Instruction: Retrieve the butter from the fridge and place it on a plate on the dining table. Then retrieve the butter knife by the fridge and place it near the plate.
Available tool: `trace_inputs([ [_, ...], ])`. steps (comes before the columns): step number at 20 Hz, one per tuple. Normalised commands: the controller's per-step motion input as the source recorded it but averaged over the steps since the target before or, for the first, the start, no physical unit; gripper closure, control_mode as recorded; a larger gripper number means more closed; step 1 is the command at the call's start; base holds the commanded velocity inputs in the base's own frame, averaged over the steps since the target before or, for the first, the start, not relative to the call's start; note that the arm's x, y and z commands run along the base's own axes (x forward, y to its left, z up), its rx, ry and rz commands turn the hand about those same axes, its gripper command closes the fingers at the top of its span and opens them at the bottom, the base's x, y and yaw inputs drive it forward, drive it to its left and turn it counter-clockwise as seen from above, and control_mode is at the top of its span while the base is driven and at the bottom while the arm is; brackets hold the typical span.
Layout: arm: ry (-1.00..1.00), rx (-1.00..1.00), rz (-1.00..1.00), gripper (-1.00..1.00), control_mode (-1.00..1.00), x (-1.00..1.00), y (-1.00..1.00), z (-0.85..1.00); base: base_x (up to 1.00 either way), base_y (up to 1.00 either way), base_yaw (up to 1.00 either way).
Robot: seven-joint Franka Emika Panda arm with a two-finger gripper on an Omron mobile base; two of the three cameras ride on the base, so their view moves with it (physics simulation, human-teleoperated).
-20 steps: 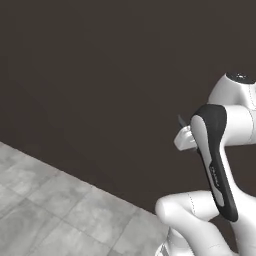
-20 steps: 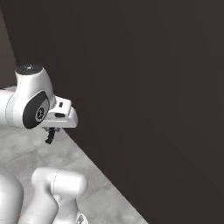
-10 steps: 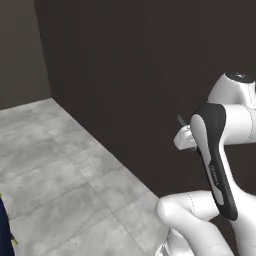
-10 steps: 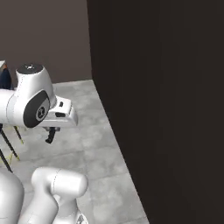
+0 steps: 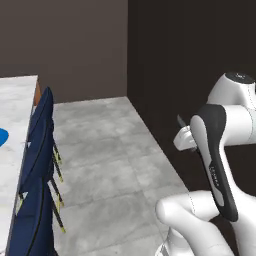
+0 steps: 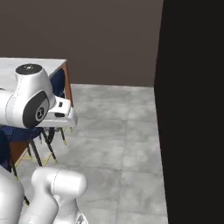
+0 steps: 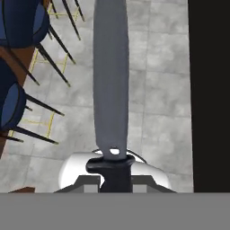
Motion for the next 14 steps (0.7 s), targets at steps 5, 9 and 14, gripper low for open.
trace_inputs([
  [5, 0.00, 0.00, 0.00, 1.00, 1.00, 0.00, 0.00, 0.00, 0.91, -0.44, 0.60],
  [9, 0.00, 0.00, 0.00, 1.00, 1.00, 0.00, 0.00, 0.00, 0.89, -0.57, 0.61],
  [14, 0.00, 0.00, 0.00, 1.00, 1.00, 0.00, 0.00, 0.00, 0.80, -0.55, 0.70],
])
